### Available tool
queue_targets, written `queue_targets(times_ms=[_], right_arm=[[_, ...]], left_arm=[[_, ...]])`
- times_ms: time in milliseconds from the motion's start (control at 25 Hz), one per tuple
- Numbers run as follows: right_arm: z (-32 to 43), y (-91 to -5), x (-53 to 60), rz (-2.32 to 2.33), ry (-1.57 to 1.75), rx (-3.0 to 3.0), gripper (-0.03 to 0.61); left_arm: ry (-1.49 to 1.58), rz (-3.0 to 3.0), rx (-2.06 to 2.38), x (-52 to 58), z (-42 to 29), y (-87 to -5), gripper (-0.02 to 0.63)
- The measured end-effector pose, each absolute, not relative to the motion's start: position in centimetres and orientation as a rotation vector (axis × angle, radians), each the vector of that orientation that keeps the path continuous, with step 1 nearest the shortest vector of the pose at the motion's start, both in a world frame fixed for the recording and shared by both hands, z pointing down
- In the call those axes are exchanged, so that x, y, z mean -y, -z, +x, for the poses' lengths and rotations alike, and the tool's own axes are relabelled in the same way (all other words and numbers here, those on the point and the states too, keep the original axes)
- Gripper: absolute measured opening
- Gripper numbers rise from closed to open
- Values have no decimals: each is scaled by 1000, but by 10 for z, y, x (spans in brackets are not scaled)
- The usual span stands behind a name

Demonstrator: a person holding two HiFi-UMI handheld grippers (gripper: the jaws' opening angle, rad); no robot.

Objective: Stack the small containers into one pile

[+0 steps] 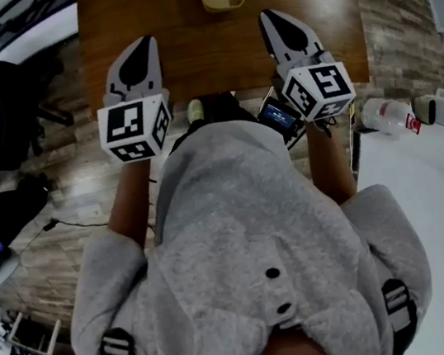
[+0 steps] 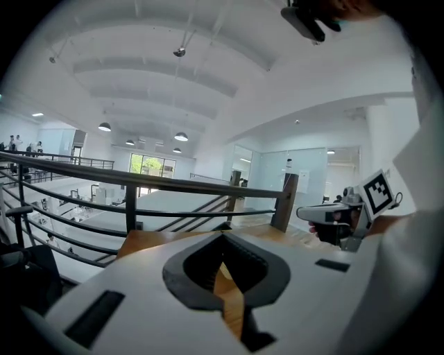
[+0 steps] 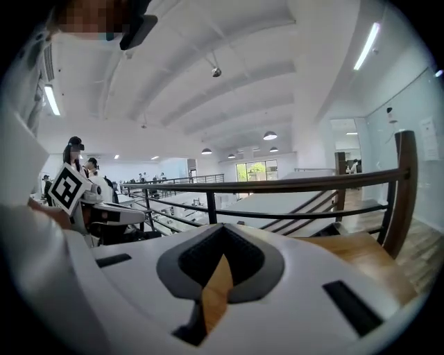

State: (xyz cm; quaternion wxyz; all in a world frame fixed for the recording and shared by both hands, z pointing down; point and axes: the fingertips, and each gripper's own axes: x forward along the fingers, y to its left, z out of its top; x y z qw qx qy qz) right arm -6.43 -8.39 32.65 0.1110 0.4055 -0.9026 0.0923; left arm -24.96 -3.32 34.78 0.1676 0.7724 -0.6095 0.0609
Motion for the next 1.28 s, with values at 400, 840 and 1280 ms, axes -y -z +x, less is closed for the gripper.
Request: queue_targets(times_ms=[400,840,1280], right_arm=[[-32,-342,48,1266,-313,2529,15],[25,-334,8,1214,-255,2558,15],[77,-297,-53,1137,-240,2689,15]], left_arm=[[-153,2226,1647,13,-228,-349,12],[-187,2199,1734,-30,-161,-333,12],[-290,2163,1902,-110,-100,-306,12]])
